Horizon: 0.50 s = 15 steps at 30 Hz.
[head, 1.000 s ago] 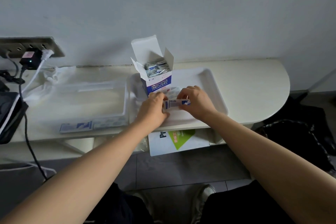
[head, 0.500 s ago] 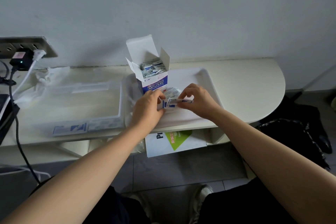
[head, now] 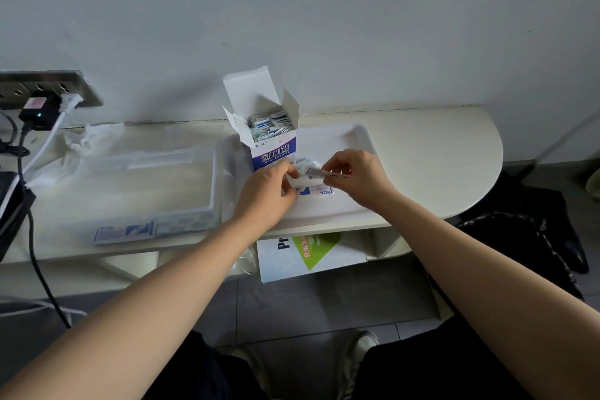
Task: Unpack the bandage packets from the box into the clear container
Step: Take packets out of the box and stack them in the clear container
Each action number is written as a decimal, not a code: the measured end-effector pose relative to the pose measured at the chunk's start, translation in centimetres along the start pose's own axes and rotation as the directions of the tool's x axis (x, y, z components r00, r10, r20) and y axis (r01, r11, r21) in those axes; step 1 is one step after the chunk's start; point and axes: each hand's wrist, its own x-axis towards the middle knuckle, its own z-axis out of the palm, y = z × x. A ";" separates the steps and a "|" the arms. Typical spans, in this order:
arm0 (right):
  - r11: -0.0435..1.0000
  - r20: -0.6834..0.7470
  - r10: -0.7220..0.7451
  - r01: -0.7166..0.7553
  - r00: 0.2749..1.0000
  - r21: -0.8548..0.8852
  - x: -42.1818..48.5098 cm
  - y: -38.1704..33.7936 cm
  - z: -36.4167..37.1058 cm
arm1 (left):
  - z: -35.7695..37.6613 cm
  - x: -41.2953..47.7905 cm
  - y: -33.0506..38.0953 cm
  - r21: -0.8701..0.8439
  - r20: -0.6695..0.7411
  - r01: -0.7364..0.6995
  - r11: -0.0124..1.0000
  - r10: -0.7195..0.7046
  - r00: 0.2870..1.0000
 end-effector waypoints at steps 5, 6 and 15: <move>0.996 0.217 0.084 -0.090 0.973 0.018 -1.0 0.9 0.4 | 1.2 0.1 -0.3 0.156 0.063 0.063 0.986 -0.073 0.995; 0.997 0.206 0.076 -0.078 0.976 0.002 -1.0 0.9 0.5 | 1.2 0.2 -0.1 0.165 0.040 0.070 0.984 -0.077 0.996; 0.993 0.074 -0.081 0.087 0.994 -0.082 -0.6 1.0 1.7 | 0.7 0.0 -0.1 0.151 -0.022 -0.015 0.988 0.019 1.000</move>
